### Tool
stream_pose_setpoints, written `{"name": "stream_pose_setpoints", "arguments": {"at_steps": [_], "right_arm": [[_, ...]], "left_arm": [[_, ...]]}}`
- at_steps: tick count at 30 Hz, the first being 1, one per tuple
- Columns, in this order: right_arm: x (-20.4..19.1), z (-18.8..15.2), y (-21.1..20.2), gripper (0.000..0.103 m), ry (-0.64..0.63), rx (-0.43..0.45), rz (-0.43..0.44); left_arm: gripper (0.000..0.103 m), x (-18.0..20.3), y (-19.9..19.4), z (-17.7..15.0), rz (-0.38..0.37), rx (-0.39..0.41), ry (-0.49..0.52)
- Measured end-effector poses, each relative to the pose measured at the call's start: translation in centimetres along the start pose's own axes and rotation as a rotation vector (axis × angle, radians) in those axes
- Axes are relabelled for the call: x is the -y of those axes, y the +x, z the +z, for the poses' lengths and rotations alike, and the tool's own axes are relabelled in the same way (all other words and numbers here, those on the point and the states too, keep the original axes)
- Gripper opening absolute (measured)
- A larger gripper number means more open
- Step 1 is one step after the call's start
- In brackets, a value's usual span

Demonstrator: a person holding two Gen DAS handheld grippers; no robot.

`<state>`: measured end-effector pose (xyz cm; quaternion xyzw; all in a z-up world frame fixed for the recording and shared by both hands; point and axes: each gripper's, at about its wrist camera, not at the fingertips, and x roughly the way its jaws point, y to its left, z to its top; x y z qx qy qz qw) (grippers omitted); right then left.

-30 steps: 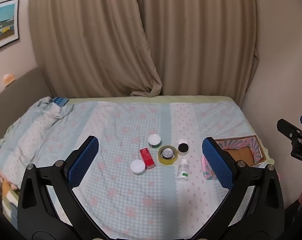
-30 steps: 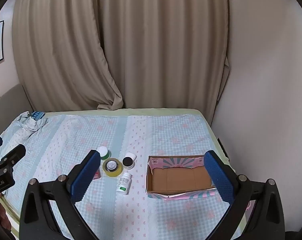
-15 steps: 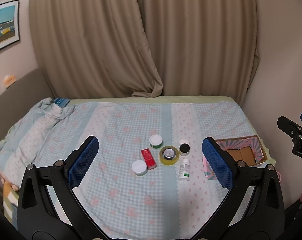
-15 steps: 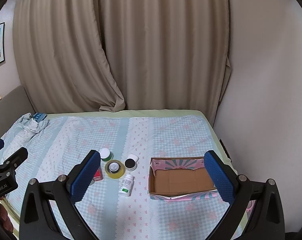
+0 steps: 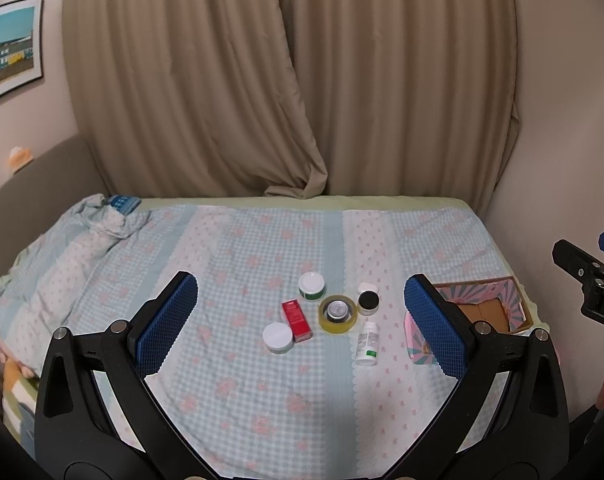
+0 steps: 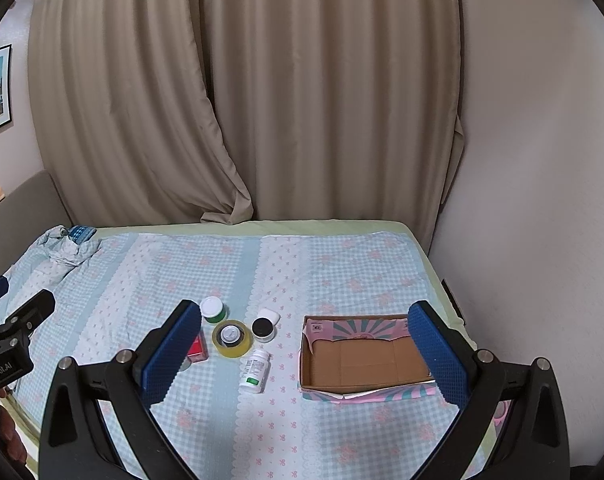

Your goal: Organize rigid objects

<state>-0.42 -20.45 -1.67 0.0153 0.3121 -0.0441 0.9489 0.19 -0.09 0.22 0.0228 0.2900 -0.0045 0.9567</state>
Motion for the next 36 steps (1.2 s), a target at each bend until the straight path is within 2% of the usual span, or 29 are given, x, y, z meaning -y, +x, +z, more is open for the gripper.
{"name": "stream_pose_setpoints", "arguments": {"at_steps": [36], "right_arm": [[-0.39, -0.16, 0.34, 0.103, 0.007, 0.002, 0.023]], "left_arm": [[0.102, -0.13, -0.18, 0.27, -0.003, 0.006, -0.005]]}}
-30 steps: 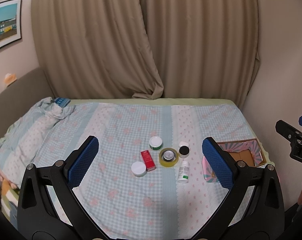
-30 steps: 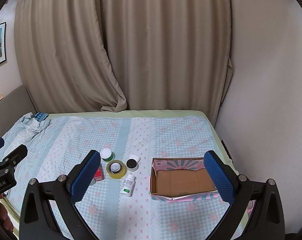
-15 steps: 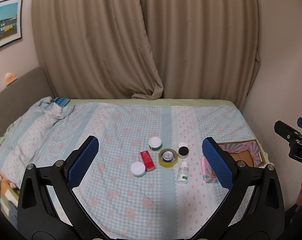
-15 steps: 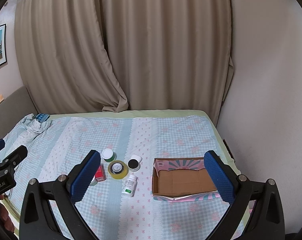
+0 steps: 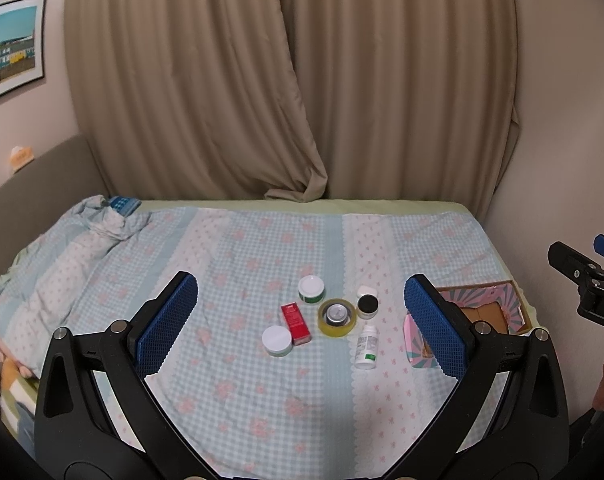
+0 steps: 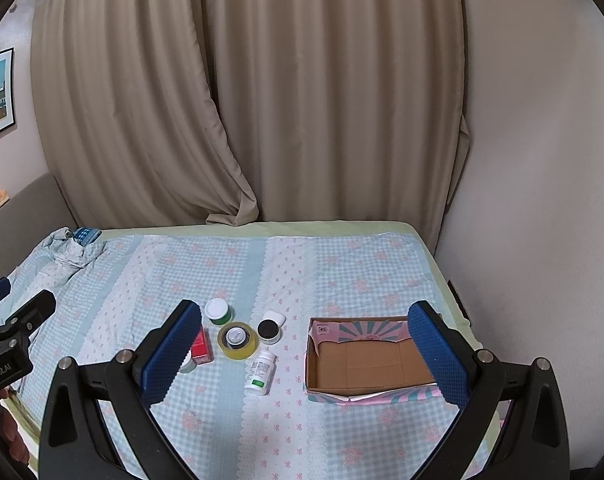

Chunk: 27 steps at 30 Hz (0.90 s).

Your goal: Organize rigid objects

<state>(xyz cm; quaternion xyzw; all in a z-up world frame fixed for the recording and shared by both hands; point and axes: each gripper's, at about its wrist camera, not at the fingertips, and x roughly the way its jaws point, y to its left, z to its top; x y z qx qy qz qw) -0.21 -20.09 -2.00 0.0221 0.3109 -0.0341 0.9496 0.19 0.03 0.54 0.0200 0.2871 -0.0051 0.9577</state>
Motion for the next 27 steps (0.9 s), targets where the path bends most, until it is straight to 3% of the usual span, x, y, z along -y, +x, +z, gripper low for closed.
{"name": "stream_pose_setpoints", "arguments": {"at_steps": [22, 27], "right_arm": [[0.2, 0.3, 0.1, 0.103, -0.008, 0.0, 0.0], [0.0, 1.1, 1.2, 0.103, -0.019, -0.017, 0.036]], "left_arm": [[0.102, 0.0, 0.0, 0.2, 0.0, -0.006, -0.003], [0.103, -0.4, 0.7, 0.7, 0.026, -0.024, 0.026]]}}
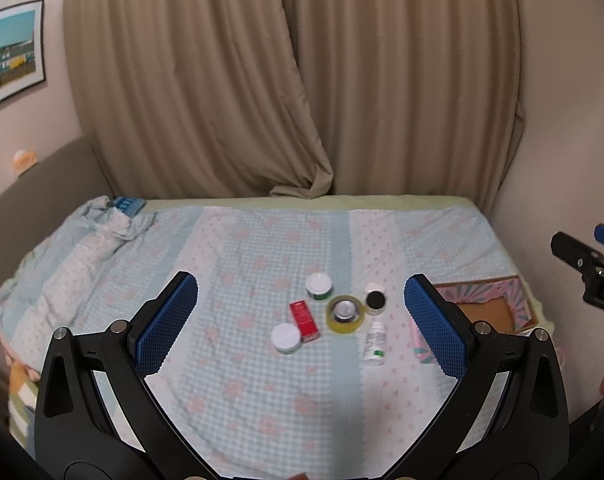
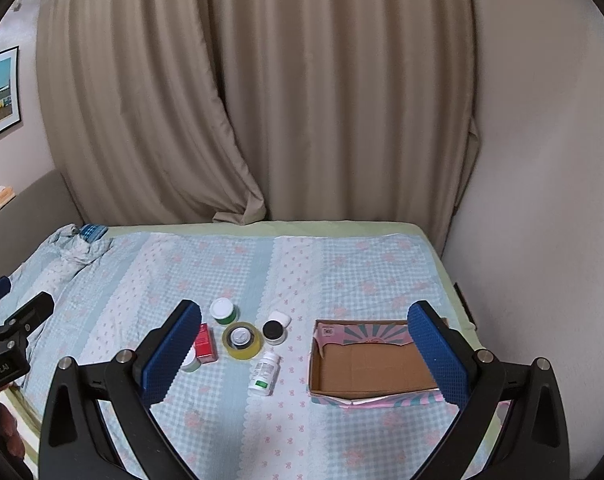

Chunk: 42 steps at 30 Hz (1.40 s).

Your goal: Organize rigid objects

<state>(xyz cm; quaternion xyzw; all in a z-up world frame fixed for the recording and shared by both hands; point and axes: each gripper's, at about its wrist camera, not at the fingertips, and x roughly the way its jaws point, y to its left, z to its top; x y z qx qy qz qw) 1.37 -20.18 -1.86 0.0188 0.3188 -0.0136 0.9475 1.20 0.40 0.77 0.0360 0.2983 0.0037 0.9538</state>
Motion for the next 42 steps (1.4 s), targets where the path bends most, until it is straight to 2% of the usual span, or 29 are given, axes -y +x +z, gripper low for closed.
{"name": "stream_pose_setpoints", "arguments": {"at_steps": [8, 14, 21, 26, 31, 33, 36, 38, 42], "right_arm": [[-3.1, -2.0, 5.1, 0.103, 0.026, -0.113, 0.03], [-6.8, -4.1, 9.8, 0.103, 0.085, -0.219, -0.018], [-10.1, -7.6, 16.5, 0.103, 0.159, -0.331, -0.075], [-11.0, -10.5, 22.5, 0.103, 0.176, -0.435, -0.083], [-10.7, -13.6, 28.6, 0.103, 0.176, -0.534, -0.099], [-10.2, -14.8, 30.9, 0.097, 0.182, -0.573, -0.106], [-9.6, -16.6, 34.6, 0.095, 0.195, -0.629, -0.114], [-9.2, -17.7, 36.8, 0.089, 0.197, -0.668, -0.118], [-8.4, -19.9, 40.8, 0.081, 0.204, -0.747, -0.129]], "left_arm": [[0.103, -4.0, 6.1, -2.4, -0.033, -0.106, 0.03], [0.102, -7.5, 13.0, -5.3, -0.137, -0.232, 0.111], [0.102, -9.4, 22.3, -9.5, -0.25, -0.355, 0.216], [0.102, -8.8, 29.7, -13.6, -0.267, -0.42, 0.321], [0.102, -7.4, 36.2, -17.3, -0.28, -0.498, 0.358], [0.102, -6.4, 38.9, -18.9, -0.287, -0.528, 0.376], [0.102, -5.3, 41.5, -20.2, -0.294, -0.558, 0.394], [0.102, -4.7, 43.5, -21.3, -0.303, -0.58, 0.395], [0.102, -3.9, 45.7, -22.5, -0.297, -0.608, 0.406]]}}
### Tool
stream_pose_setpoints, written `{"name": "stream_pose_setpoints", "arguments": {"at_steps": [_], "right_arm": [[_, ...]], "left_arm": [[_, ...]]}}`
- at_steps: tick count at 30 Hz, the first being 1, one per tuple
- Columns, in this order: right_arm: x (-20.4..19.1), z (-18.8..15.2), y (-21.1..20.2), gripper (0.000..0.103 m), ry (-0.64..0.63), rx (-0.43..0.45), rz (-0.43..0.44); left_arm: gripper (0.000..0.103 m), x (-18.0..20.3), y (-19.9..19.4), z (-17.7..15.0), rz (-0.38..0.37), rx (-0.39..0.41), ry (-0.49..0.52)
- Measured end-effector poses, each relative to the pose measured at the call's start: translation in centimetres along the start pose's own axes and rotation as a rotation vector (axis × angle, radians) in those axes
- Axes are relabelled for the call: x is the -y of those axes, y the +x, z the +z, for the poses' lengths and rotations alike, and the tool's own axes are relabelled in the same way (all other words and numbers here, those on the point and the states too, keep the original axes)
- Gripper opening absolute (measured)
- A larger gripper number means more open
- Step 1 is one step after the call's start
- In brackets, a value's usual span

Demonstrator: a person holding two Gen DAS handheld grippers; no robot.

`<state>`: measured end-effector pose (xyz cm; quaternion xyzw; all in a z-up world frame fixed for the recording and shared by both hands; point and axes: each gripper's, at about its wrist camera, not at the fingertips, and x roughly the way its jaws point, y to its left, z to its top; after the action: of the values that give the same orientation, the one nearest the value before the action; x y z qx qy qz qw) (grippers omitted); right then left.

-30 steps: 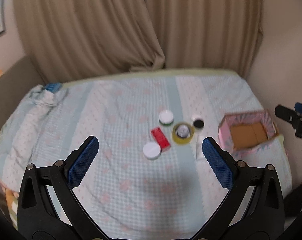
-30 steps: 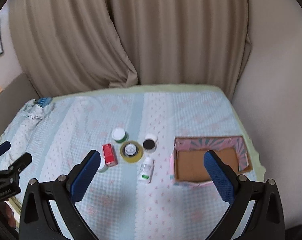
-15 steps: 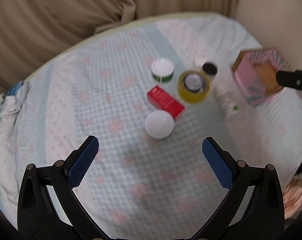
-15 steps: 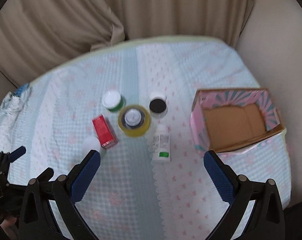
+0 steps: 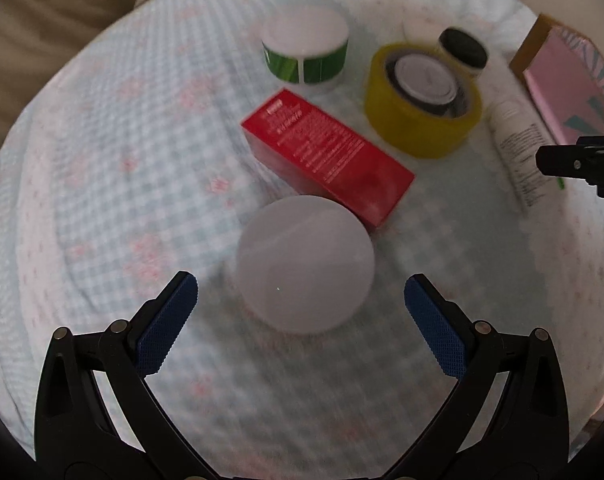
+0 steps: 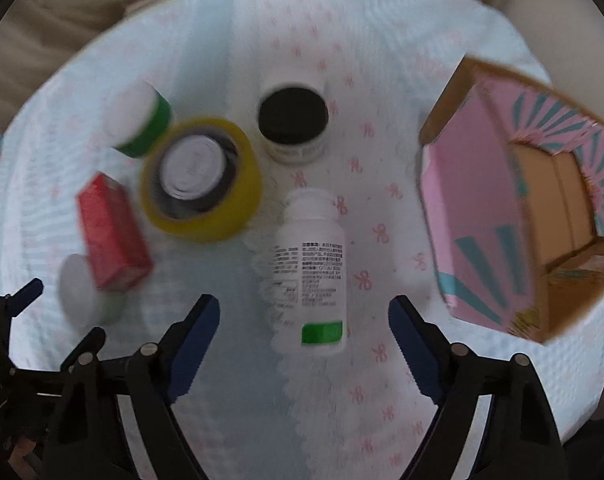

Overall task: Organize rigid objects
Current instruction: 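Grasp the white round container with the left tool while the right tool grasps the white pill bottle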

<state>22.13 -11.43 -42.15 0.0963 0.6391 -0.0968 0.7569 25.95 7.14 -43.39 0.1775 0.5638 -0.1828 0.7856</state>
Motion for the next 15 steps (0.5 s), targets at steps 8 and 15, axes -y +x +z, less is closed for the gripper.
{"name": "stream_pose_setpoints", "arguments": {"at_steps": [8, 15], "right_arm": [[0.8, 1.2, 5.0, 0.056, 0.02, -0.099, -0.009], [0.6, 1.0, 6.1, 0.046, -0.01, -0.116, -0.029]], "left_arm": [[0.068, -0.3, 3.1, 0.1, -0.026, -0.04, -0.016], [0.068, -1.1, 3.4, 0.1, -0.035, -0.039, -0.038]]}}
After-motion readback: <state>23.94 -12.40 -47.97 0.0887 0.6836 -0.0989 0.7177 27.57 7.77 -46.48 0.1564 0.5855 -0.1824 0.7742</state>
